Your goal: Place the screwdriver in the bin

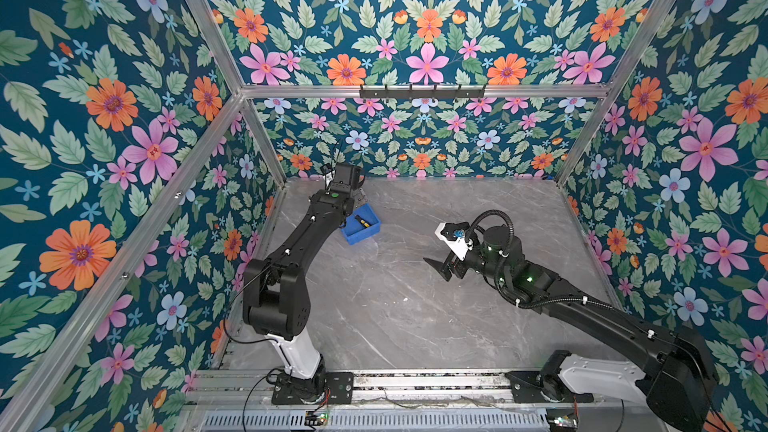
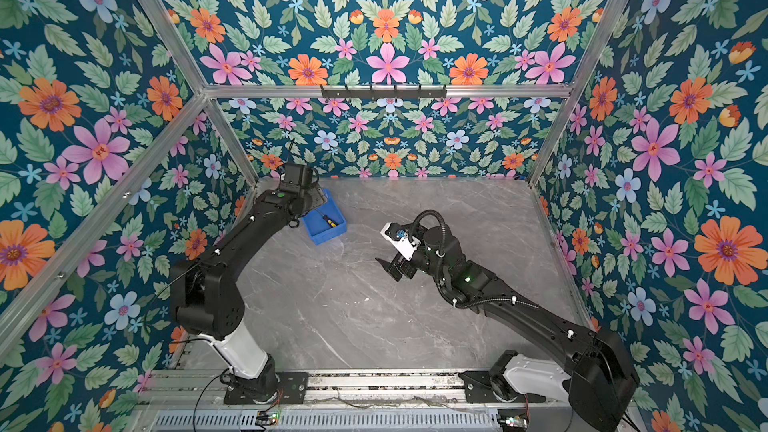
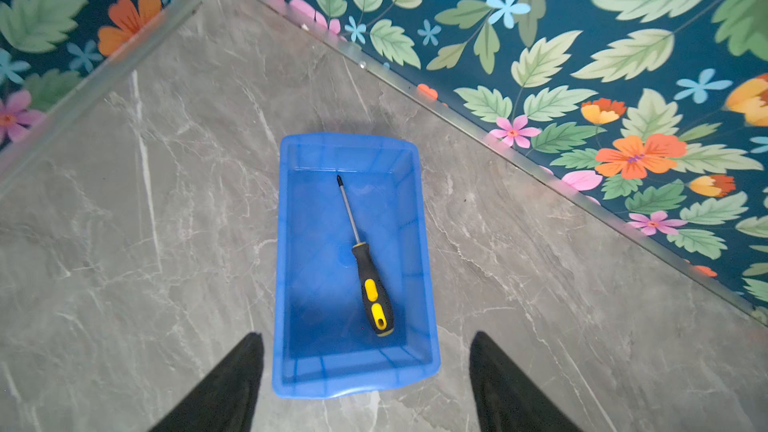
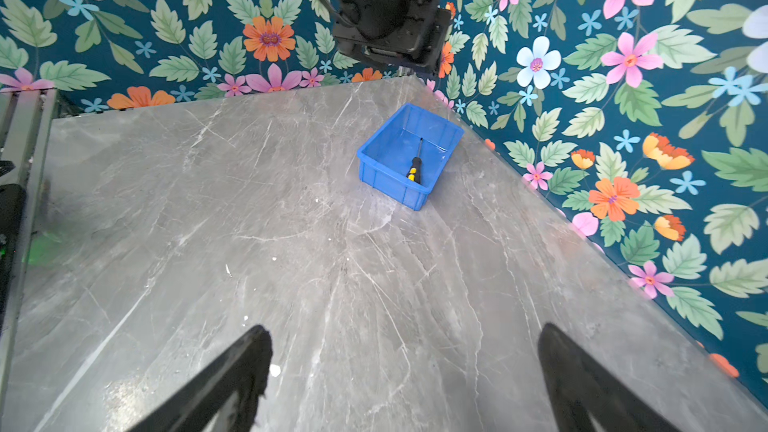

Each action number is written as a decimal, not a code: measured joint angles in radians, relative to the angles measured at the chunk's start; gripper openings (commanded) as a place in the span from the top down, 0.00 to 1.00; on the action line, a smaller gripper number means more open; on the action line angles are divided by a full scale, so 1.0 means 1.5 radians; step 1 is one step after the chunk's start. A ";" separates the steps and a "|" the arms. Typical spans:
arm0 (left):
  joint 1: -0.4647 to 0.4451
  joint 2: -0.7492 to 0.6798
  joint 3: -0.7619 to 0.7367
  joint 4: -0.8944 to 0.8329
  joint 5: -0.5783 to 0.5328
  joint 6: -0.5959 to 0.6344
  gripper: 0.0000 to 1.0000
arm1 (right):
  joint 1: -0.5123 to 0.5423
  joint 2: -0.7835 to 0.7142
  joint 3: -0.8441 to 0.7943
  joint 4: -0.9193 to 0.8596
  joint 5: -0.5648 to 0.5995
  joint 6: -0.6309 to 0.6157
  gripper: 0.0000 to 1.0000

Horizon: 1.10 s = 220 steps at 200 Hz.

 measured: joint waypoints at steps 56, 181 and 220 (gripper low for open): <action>-0.014 -0.194 -0.305 0.231 -0.043 0.159 0.10 | -0.051 -0.060 -0.058 0.012 0.019 0.019 0.01; 0.002 -0.270 -0.730 0.728 -0.127 0.391 0.00 | -0.343 -0.083 -0.296 0.186 0.093 0.139 0.01; 0.048 -0.172 -0.779 0.887 -0.140 0.420 0.01 | -0.425 -0.016 -0.346 0.265 0.122 0.157 0.01</action>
